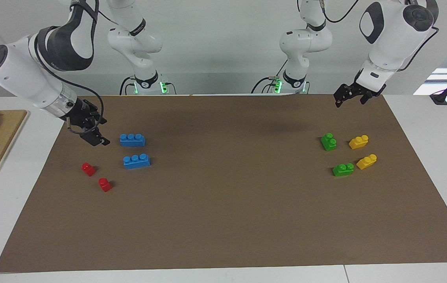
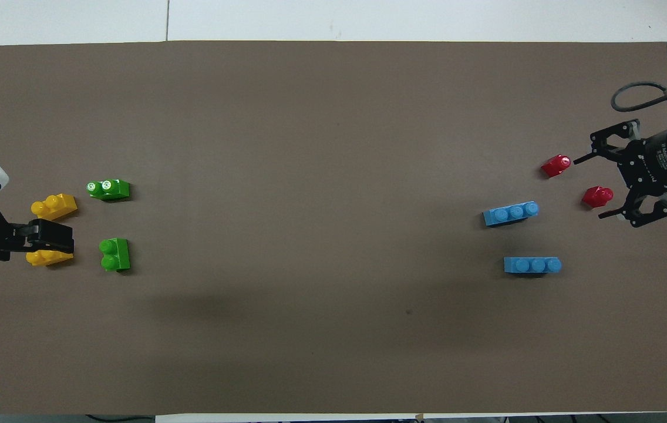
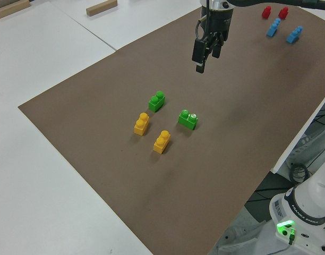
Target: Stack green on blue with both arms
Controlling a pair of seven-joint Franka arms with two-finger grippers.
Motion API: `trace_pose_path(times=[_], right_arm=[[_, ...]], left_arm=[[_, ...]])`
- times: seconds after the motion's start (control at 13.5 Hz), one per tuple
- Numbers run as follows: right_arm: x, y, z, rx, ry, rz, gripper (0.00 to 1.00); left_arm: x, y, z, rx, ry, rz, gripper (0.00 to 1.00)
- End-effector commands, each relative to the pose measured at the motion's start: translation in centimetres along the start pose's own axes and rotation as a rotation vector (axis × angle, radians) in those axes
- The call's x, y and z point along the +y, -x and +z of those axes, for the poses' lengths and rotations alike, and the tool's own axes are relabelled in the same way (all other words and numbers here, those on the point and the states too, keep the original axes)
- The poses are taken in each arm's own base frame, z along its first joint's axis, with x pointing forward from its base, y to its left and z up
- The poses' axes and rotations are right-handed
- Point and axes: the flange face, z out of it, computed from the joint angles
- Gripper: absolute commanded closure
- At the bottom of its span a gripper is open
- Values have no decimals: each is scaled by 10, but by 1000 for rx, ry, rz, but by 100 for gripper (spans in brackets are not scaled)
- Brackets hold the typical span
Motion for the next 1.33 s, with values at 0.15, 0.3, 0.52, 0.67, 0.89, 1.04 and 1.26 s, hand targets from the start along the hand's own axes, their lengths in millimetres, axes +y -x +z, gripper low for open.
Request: trace_pose_path(times=[0.15,0.3,0.52,0.67,0.89,1.04,1.26], right_arm=[[-2,-10,33,-58,-5,41,0],[-1,-19,51,-59,-1,24,0],[0,-33,70,-55,-10,9,0],[3,-39,87,-46,-24,11,0],[7,-47,113,-79,-59,-5,0],[6,-52,126,-92,-48,-18,0],[6,-68,143,-109,-47,-28,0]], left_arm=[[-5,18,34,58,-17,-5,0],[-6,12,33,109,-14,-4,0],[-5,4,43,163,-8,-4,0],[-12,3,51,152,-8,-15,0],[-12,-2,71,129,-6,-18,0],[-12,1,86,109,-7,-16,0],[-11,0,99,110,-6,-24,0]])
